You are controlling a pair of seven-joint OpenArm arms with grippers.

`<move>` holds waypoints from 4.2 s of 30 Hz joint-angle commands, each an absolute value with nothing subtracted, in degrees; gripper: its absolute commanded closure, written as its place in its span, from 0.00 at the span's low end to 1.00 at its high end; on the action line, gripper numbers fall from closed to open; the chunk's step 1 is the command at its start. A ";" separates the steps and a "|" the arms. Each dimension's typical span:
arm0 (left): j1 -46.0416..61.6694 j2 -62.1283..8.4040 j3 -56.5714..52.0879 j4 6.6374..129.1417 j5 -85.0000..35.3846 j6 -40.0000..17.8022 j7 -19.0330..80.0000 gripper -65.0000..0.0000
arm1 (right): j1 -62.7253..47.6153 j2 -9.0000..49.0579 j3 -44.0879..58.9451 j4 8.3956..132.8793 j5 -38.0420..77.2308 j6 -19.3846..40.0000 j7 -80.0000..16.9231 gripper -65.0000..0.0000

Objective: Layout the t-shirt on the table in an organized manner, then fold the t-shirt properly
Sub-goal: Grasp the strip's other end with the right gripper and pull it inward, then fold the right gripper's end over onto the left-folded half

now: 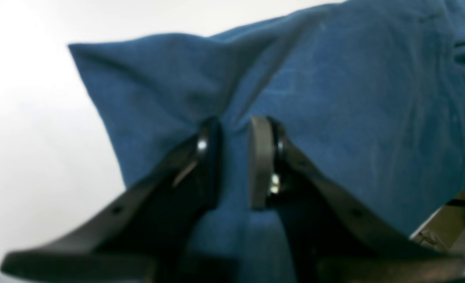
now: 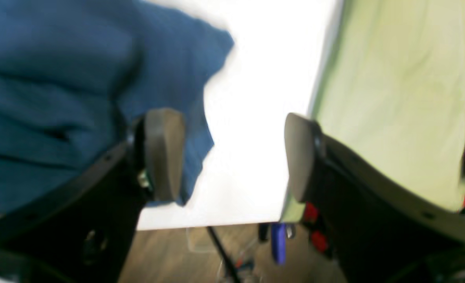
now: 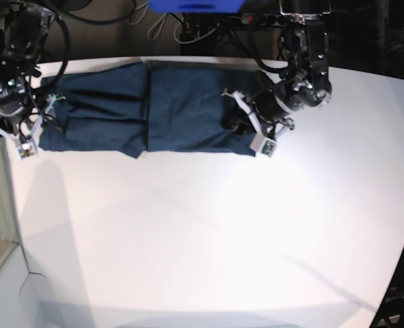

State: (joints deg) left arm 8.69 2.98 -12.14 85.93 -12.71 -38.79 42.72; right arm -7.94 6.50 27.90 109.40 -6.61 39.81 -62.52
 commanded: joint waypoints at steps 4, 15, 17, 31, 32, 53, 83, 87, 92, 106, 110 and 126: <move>8.31 2.95 -12.35 86.73 -12.88 -38.90 43.21 0.80 | -5.58 6.90 28.18 103.60 -6.11 40.00 -61.76 0.37; 9.19 2.95 -12.35 87.08 -12.88 -38.90 43.47 0.80 | -3.47 6.90 28.18 92.97 -6.02 40.00 -59.12 0.37; 9.19 2.42 -12.44 87.08 -12.88 -38.90 43.47 0.80 | -3.47 6.90 28.26 90.95 -6.02 40.00 -57.45 0.37; 9.19 0.75 -12.53 86.81 -12.88 -38.73 43.03 0.80 | -2.68 6.90 28.09 77.76 -5.67 40.00 -52.26 0.62; 9.19 0.75 -12.53 86.81 -12.88 -38.73 43.03 0.80 | -2.68 6.90 27.91 77.32 -4.79 40.00 -52.26 0.68; 8.57 0.92 -12.62 87.16 -13.41 -38.64 42.95 0.80 | -4.88 6.29 27.82 100.97 -2.24 40.00 -54.73 1.00; 6.11 1.10 -12.62 86.73 -12.88 -38.37 43.30 0.80 | -10.33 -3.12 -2.86 116.79 -2.42 40.00 -56.22 1.00; 6.11 1.10 -12.62 86.73 -12.88 -38.37 43.21 0.80 | -10.15 -5.67 -6.73 116.79 -2.42 40.00 -56.22 1.00; 6.11 0.92 -12.62 86.73 -12.88 -38.37 43.12 0.80 | -10.68 -7.25 -13.41 116.88 -2.33 40.00 -56.31 1.00; 6.11 1.19 -12.62 87.16 -13.14 -38.37 43.12 0.80 | -7.25 -8.48 -21.05 110.81 -2.33 40.00 -56.22 1.00; 6.55 1.27 -12.62 89.36 -13.41 -38.37 43.47 0.80 | -7.08 -8.48 -20.88 109.41 -2.33 40.00 -55.69 1.00; 10.15 1.27 -23.96 95.87 -12.79 -38.29 47.69 0.80 | -6.02 -8.22 -20.79 109.23 -2.42 40.00 -56.04 1.00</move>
State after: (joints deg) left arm 10.57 1.21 -24.23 95.07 -11.73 -37.74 48.60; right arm -6.70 -7.62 -20.64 108.12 -3.22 40.18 -57.25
